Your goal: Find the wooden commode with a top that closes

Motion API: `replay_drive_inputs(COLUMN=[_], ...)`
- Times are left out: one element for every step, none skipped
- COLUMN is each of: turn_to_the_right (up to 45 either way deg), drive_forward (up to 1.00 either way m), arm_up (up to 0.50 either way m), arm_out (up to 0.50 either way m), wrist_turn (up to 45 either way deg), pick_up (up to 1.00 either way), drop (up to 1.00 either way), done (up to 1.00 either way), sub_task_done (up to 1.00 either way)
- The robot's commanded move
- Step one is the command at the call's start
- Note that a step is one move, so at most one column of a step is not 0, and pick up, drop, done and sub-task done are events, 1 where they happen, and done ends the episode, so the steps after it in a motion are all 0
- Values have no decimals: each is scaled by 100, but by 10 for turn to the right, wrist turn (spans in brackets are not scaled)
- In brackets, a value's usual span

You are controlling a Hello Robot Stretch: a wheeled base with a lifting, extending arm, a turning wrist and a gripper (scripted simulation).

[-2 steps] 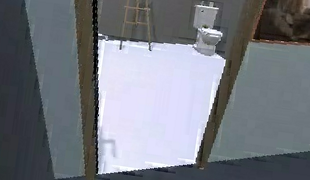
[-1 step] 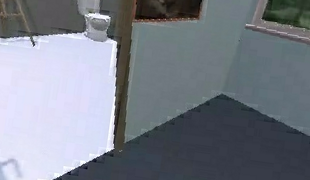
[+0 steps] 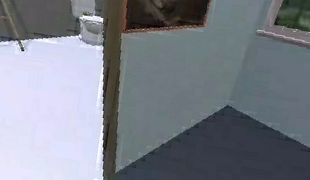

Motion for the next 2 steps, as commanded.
replay_drive_inputs(turn_to_the_right=[-390,0], drive_forward=[0,50], arm_up=[0,0], arm_out=[0,0], wrist_turn=[0,0], pick_up=[0,0], drop=[0,0], done=[0,0], sub_task_done=[0,0])
